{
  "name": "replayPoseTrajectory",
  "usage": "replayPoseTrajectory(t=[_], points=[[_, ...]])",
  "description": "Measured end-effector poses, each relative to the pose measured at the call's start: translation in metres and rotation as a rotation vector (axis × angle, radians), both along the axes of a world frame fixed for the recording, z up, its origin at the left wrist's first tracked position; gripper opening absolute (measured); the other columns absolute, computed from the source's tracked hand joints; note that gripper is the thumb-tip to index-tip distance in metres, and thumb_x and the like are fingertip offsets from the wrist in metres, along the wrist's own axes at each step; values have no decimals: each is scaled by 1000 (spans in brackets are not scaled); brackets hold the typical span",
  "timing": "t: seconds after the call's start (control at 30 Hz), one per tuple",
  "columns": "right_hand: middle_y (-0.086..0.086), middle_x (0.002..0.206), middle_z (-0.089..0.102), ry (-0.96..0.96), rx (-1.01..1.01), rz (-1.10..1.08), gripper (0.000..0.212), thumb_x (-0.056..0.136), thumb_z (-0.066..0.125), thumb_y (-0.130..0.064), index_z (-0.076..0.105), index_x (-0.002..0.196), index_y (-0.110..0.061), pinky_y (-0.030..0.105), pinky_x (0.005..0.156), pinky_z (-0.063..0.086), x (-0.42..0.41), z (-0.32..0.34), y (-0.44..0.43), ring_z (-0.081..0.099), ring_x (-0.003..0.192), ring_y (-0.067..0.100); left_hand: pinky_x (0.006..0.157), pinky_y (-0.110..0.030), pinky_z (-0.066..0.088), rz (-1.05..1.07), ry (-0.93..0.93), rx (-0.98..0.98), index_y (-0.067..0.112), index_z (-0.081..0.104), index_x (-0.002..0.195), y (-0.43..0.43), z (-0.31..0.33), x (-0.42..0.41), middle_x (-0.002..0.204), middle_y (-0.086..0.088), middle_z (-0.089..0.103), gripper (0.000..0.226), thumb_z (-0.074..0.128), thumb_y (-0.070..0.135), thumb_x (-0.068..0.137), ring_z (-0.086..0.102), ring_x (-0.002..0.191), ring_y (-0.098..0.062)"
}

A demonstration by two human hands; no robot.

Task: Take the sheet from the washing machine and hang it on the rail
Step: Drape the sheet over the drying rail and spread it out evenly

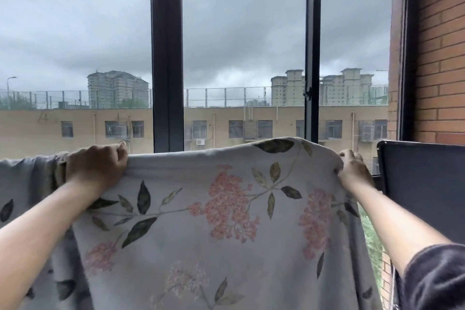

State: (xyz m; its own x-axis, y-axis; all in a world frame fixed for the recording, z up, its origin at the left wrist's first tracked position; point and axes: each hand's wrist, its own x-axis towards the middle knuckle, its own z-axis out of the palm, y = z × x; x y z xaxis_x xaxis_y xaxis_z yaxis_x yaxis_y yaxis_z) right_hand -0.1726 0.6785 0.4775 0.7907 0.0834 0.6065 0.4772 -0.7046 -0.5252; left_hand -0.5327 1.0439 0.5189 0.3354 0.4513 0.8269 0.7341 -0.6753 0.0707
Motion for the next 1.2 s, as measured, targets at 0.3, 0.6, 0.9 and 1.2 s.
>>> replayPoseTrajectory(t=[0.3, 0.6, 0.9, 1.2], points=[[9, 84, 66, 186, 16, 239, 8, 79, 66, -13, 66, 74, -18, 42, 75, 56, 35, -9, -38, 63, 84, 30, 74, -36, 42, -307, 44, 215, 13, 57, 81, -108, -1, 130, 74, -6, 63, 45, 24, 41, 96, 57, 67, -23], [-7, 64, 57, 58, -263, 449, 24, 80, 66, -24, 51, 62, -23, 34, 67, 45, 83, -1, -82, 56, 68, 16, 59, -27, 33, -181, 162, 232, 20, 69, 92, -181, -7, 230, 81, -6, 69, 57, 18, 46, 99, 63, 73, -23], [3, 117, 53, 45, -137, 760, 36, 95, 51, -30, 47, 126, -11, 25, 83, 43, 75, 22, -61, 53, 109, 19, 61, -31, 40, -220, 69, 247, 15, 70, 83, -181, -8, 226, 76, -11, 69, 55, 25, 43, 98, 65, 70, -30], [10, 89, 68, -347, -325, 548, 57, 100, 18, -45, 65, 94, -14, 32, 70, 43, 43, 37, 34, 64, 90, 29, 65, -35, 45, -125, 71, 166, 13, 67, 86, -121, -11, 137, 68, -12, 65, 66, 14, 50, 94, 63, 68, -31]])
